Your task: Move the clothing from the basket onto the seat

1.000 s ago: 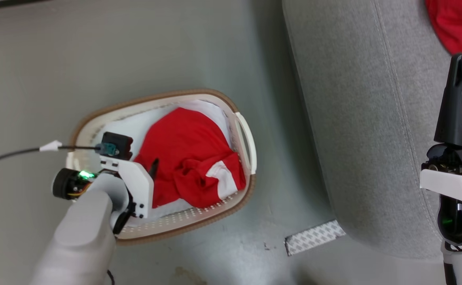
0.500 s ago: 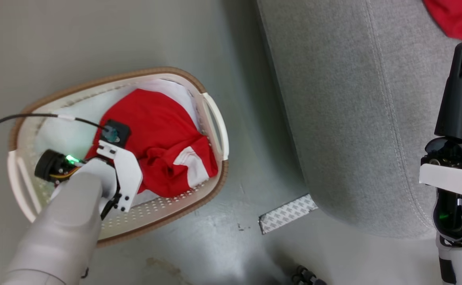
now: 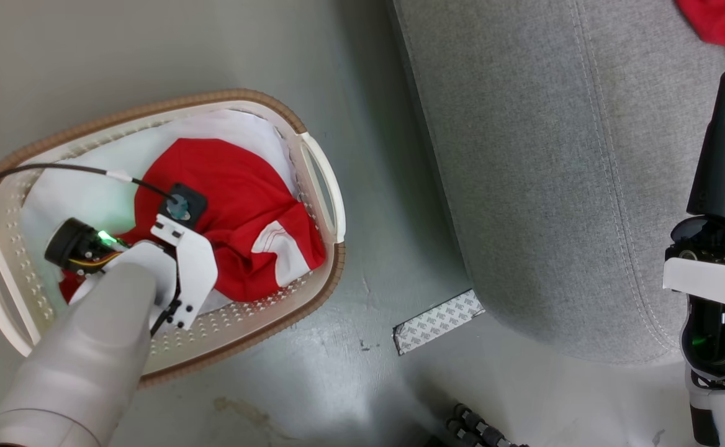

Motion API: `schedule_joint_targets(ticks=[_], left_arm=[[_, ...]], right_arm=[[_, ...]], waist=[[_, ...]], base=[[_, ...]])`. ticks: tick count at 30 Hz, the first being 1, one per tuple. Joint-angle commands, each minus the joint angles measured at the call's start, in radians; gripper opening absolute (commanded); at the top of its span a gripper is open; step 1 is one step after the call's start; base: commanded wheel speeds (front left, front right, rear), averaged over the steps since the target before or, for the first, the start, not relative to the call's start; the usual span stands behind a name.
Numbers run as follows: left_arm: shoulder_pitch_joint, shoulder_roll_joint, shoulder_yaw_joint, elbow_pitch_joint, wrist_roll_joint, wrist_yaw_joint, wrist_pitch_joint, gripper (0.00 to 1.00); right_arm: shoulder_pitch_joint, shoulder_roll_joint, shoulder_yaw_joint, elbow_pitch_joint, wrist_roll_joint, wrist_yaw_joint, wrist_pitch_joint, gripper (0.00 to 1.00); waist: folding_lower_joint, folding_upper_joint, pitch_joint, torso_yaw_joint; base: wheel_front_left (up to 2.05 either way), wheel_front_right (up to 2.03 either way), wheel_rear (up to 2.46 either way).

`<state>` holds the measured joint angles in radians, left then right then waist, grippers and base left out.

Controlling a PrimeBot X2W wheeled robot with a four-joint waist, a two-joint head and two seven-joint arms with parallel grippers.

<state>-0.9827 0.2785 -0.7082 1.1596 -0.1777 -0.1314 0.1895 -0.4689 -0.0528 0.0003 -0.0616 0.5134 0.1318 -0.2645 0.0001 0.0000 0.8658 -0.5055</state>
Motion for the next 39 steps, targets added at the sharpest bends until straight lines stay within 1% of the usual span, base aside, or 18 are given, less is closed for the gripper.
schedule_joint_targets(ticks=[1, 7, 11, 14, 21, 26, 29, 35, 39], left_arm=[[-0.005, 0.009, -0.007, 0.005, -0.012, 0.002, -0.012, 0.0], [0.007, 0.015, -0.036, 0.008, -0.056, 0.002, -0.069, 0.0], [0.034, -0.005, -0.049, 0.001, -0.088, 0.002, -0.113, 0.0], [0.059, -0.024, -0.056, -0.007, -0.127, 0.002, -0.151, 0.0], [0.118, -0.106, -0.06, -0.029, -0.213, 0.002, -0.252, 0.0], [0.154, -0.149, -0.081, -0.063, -0.264, 0.002, -0.338, 0.0], [0.184, -0.163, -0.097, -0.09, -0.295, 0.002, -0.385, 0.0], [0.231, -0.18, -0.119, -0.166, -0.353, 0.002, -0.436, 0.0], [0.247, -0.165, -0.112, -0.256, -0.383, 0.002, -0.449, 0.0]], right_arm=[[0.009, 0.004, -0.004, 0.0, 0.012, -0.002, 0.0, 1.0], [-0.017, 0.003, 0.005, 0.015, 0.011, -0.002, 0.0, 1.0], [-0.022, 0.003, -0.005, 0.022, 0.012, -0.002, 0.0, 1.0], [-0.011, 0.003, -0.013, 0.03, -0.017, -0.002, 0.0, 1.0], [0.036, 0.002, -0.032, 0.052, -0.097, -0.002, 0.0, 1.0], [0.074, 0.002, -0.041, 0.066, -0.153, -0.002, 0.0, 1.0], [0.104, -0.012, -0.04, 0.081, -0.173, -0.002, 0.0, 1.0], [0.177, -0.045, -0.022, 0.113, -0.167, -0.002, 0.001, 1.0], [0.218, -0.065, 0.012, 0.132, -0.16, -0.002, 0.0, 1.0]], waist=[[-0.0001, 0.0, 0.002, 0.001], [-0.0001, 0.0, -0.018, -0.006], [-0.0001, 0.0, -0.075, 0.009], [-0.0001, 0.0, -0.135, 0.032], [-0.0001, 0.0, -0.299, 0.105], [-0.0001, 0.0, -0.421, 0.156], [-0.0001, 0.0, -0.491, 0.186], [-0.0001, 0.0, -0.631, 0.247], [-0.0001, 0.0, -0.705, 0.279]], base=[[0.0, 0.0, 0.0], [0.0, 0.0, 0.0], [0.0, 0.0, 0.0], [0.0, 0.0, 0.0], [0.0, 0.0, 0.0], [0.0, 0.0, 0.0], [0.0, 0.0, 0.0], [0.0, 0.0, 0.0], [0.0, 0.0, 0.0]])
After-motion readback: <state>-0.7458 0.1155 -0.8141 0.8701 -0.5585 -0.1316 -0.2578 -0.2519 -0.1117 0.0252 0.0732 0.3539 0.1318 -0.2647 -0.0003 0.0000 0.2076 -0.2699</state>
